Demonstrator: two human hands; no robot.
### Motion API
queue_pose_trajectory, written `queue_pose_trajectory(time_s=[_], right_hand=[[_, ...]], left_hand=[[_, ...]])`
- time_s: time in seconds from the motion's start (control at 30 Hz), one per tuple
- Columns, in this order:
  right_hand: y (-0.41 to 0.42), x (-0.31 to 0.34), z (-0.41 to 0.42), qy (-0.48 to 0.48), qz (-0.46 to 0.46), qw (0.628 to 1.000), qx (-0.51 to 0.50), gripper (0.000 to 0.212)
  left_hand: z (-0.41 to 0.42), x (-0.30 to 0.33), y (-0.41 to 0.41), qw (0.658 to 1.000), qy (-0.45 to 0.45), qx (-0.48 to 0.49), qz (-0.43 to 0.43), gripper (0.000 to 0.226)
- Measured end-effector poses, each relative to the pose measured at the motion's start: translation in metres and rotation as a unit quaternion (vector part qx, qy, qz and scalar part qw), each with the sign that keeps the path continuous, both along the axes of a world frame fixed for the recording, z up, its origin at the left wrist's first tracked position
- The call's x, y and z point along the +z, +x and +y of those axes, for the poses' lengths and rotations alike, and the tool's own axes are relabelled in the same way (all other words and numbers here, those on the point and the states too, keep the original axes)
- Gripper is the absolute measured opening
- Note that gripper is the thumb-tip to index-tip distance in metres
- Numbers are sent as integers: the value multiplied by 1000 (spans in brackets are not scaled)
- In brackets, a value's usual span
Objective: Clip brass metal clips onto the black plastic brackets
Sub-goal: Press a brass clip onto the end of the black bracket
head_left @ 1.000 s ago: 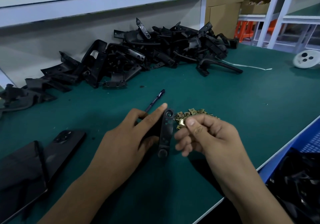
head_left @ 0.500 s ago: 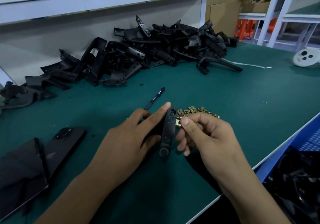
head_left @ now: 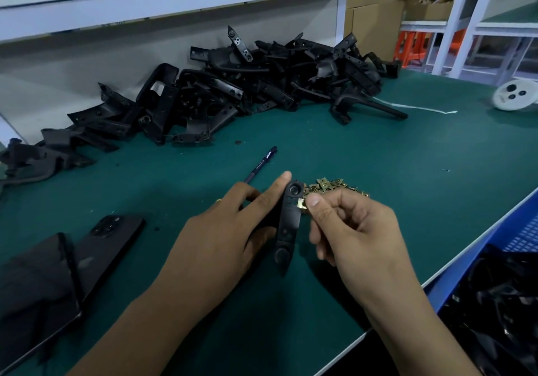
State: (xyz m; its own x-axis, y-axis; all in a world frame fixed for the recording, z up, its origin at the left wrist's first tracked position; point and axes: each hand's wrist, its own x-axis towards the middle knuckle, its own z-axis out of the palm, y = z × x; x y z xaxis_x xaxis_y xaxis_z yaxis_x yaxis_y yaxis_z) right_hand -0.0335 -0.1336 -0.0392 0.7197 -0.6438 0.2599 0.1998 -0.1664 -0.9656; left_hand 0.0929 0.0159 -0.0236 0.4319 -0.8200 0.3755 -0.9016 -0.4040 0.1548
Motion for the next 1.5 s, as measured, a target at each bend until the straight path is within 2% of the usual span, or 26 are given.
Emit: queue_pose_trajectory(time_s=[0.23,0.5,0.57,0.63,0.7,0.77,1.1,1.37,1.5], right_hand=[[-2,4,0,14,-14,999,30,39],[-8,6,-8,72,-9,994,77,29],[-10,5,-15,31,-2,999,14,27],[-15,3,-29,-51,16,994,-91,22],[-25,1,-46,-142,54,973,-176,17],[-30,-1,-55,-207,109,949,-210,11],[-18,-16,-49,-345,204,894,-202,10],[-20,-15,-52,-329,186,911,-165,3],[-18,-16,-53,-333,218,902,-169,18]], left_hand=[[-1,2,-6,999,30,-19,-14,73],[3,1,-3,1000,4,-30,8,71],[5,0,2,1000,-3,-11,12,73],[8,-1,8,1000,-16,17,21,69],[11,-2,12,999,-20,35,23,65],[12,-2,14,999,-14,46,21,63],[11,-2,13,998,5,60,30,63],[10,-2,13,998,11,59,36,63],[11,0,13,997,13,65,40,64]])
